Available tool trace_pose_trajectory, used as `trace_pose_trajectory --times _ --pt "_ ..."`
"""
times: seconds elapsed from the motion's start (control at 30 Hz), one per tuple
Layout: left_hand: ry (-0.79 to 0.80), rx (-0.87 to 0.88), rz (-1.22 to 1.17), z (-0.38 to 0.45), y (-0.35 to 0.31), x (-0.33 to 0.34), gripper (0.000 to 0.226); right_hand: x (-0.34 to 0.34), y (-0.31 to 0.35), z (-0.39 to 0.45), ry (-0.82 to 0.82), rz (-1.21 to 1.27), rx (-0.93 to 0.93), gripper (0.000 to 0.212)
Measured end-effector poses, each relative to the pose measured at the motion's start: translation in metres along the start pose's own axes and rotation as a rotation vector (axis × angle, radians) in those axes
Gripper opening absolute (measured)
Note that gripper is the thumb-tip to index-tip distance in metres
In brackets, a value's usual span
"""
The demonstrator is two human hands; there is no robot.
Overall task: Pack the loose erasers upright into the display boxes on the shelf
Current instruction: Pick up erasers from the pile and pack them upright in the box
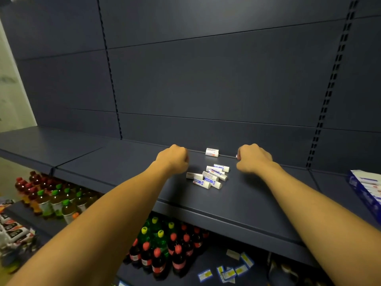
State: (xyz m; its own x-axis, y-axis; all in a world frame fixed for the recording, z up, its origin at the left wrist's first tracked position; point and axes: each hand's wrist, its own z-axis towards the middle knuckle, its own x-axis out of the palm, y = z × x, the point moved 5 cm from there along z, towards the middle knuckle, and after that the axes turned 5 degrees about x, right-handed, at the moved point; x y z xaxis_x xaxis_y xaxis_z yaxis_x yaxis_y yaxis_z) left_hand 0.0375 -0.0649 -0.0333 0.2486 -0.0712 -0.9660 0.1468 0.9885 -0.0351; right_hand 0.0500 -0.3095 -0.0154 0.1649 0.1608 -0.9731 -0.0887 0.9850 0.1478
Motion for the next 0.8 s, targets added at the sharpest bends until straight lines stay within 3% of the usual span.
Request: trace_pose_trajectory --times 0.23,0.33,0.8 --pt "0.036 0.085 0.016 0.066 0.012 0.022 0.024 0.014 -0.001 0.056 0.015 0.022 0.017 0.02" --pt "0.041 0.119 0.026 0.091 0.01 0.028 0.027 0.019 0.002 0.075 0.029 0.03 0.014 0.026" --pt "0.136 0.273 -0.061 0.171 0.0 0.063 0.038 0.04 -0.002 0.112 0.091 0.117 0.119 0.024"
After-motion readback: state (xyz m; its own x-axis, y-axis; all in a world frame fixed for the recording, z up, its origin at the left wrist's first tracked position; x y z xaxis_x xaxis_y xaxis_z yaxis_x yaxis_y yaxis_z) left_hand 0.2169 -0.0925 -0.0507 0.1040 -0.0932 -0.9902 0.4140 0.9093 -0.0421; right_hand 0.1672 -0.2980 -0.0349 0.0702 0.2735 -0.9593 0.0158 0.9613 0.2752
